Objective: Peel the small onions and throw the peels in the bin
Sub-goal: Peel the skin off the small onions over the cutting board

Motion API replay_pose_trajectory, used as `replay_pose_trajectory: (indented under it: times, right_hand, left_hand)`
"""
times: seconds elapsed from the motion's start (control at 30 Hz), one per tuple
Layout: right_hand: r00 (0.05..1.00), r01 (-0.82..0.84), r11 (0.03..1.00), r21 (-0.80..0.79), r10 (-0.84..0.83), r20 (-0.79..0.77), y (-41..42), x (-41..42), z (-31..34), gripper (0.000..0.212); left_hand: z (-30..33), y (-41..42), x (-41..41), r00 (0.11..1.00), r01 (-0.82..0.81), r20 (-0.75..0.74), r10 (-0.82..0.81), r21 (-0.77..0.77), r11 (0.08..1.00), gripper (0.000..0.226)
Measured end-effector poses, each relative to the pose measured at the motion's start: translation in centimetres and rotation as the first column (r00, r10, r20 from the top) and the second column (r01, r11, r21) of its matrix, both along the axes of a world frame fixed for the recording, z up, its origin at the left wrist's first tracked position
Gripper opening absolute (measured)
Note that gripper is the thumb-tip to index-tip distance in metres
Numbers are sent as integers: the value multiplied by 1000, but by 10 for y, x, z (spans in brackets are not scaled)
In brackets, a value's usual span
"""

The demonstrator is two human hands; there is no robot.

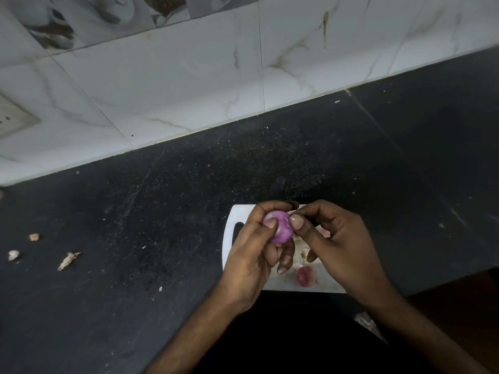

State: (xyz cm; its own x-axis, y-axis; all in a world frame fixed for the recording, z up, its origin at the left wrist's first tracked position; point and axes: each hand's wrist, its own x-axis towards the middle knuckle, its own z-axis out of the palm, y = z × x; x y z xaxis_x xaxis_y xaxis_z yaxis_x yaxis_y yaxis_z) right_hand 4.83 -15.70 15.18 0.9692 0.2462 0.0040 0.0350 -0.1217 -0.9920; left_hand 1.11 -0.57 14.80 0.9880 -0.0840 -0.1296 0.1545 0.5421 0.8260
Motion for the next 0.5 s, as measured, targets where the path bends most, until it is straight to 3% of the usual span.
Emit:
replay_pose_trajectory:
  times: [0.2,0.3,0.4,0.5]
  right_hand:
    - [998,37,998,49,-34,-45,2,1,-8,12]
    - [999,-4,982,-189,12,42,-1,4,-17,12]
    - [982,-77,858,-509,153,109,-3,0,-26,17]
    - [986,-28,879,-477,102,130,-10,0,-22,24]
  left_hand:
    - [-4,0,3,1000,24,9,-24,-32,999,30]
    - [-7,-1,1,999,32,2,-32,5,999,30]
    - [-9,-2,-1,996,35,78,-53,209,977,34]
    - [-13,-2,-1,994,21,96,-59,361,932,40]
